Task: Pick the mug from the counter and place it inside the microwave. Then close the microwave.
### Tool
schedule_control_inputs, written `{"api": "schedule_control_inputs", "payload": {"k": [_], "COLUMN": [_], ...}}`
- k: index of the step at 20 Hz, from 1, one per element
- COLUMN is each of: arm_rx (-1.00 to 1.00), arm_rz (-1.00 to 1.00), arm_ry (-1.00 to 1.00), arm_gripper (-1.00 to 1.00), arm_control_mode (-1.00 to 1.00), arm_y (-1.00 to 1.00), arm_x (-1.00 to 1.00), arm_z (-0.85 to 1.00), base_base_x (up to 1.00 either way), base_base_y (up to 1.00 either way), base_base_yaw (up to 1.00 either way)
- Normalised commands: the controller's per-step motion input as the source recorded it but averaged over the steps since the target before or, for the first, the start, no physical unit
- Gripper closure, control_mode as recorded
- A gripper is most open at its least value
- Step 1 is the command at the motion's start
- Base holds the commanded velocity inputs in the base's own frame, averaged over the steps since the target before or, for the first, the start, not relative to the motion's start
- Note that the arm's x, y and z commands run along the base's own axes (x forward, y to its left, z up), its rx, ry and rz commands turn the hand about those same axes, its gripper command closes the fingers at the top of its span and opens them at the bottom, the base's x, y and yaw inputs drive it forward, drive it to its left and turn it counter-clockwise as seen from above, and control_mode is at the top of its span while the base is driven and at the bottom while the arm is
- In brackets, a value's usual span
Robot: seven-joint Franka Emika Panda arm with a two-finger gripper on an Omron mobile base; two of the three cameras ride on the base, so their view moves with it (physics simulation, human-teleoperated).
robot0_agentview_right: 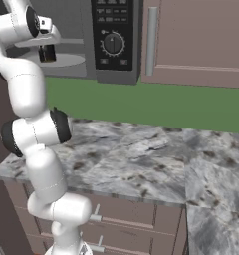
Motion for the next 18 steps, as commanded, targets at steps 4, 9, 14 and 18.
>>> {"api": "schedule_control_inputs", "payload": {"k": [4, 9, 14, 18], "arm_rx": [0.03, 0.07, 0.1, 0.13], "arm_rz": [0.0, 0.0, 0.0, 0.0], "arm_ry": [-0.14, -0.17, -0.21, -0.24], "arm_gripper": [1.0, 1.0, 1.0, 1.0], "arm_control_mode": [-1.0, -1.0, -1.0, -1.0], "arm_y": [0.09, 0.0, 0.0, 0.0], "arm_x": [0.0, 0.07, 0.13, 0.04], "arm_z": [-0.11, -0.3, -0.43, -0.45], "base_base_x": [0.0, 0.0, 0.0, 0.0], "base_base_y": [0.0, 0.0, 0.0, 0.0], "base_base_yaw": [0.0, 0.0, 0.0, 0.0]}}
